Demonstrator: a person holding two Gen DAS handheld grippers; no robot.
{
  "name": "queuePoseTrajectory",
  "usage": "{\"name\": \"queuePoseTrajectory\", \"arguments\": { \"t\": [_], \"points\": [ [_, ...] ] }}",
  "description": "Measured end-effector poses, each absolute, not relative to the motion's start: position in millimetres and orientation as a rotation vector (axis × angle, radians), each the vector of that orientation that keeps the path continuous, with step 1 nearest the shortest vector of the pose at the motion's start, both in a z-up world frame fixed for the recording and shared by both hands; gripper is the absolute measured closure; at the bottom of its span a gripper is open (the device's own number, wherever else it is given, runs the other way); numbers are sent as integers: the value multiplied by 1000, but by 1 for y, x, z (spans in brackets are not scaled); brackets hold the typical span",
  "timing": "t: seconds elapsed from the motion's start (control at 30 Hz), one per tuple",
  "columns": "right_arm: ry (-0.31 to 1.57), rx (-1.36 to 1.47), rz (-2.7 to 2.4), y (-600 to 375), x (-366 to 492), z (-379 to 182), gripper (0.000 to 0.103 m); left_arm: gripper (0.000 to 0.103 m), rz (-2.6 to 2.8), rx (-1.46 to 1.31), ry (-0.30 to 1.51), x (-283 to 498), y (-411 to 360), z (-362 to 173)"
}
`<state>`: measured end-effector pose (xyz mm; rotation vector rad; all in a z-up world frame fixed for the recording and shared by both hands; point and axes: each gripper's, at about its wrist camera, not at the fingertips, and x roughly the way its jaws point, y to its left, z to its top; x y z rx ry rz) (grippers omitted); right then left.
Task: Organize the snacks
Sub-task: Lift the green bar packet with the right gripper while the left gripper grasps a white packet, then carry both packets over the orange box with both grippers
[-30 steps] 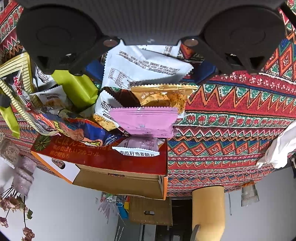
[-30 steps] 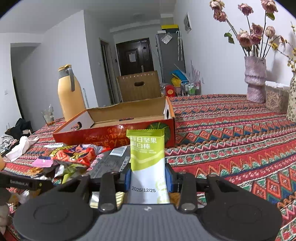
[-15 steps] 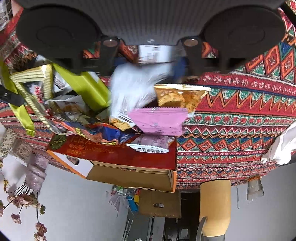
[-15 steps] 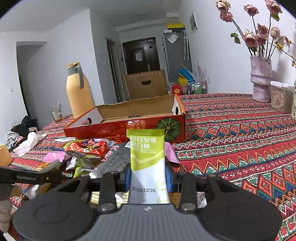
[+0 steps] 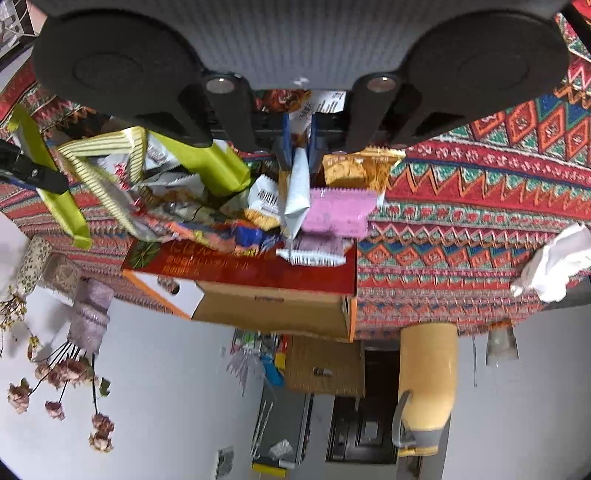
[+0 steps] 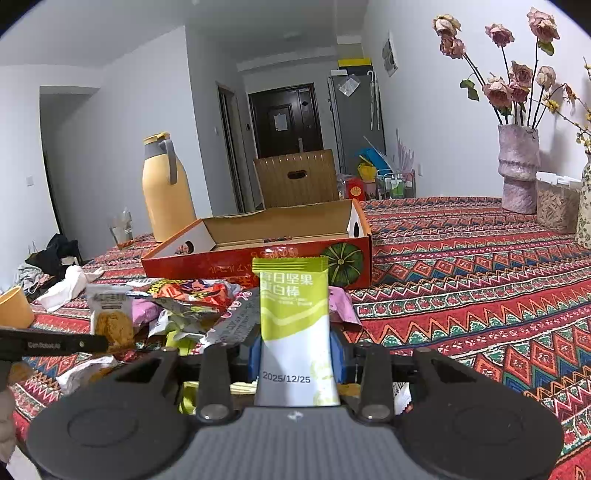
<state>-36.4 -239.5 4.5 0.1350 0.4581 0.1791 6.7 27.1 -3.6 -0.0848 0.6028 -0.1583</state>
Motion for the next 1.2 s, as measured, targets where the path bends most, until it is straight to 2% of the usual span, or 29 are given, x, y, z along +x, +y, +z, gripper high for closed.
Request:
{"name": "queuePoseTrajectory", "arguments": {
  "t": [0.67,1.2],
  "points": [
    [414,127,182,-236,-24,19,68,93,-150,-94,478,12,22,37],
    [345,113,187,-229,59,54,68,93,-127,-102,428,85,2,71]
  ]
}}
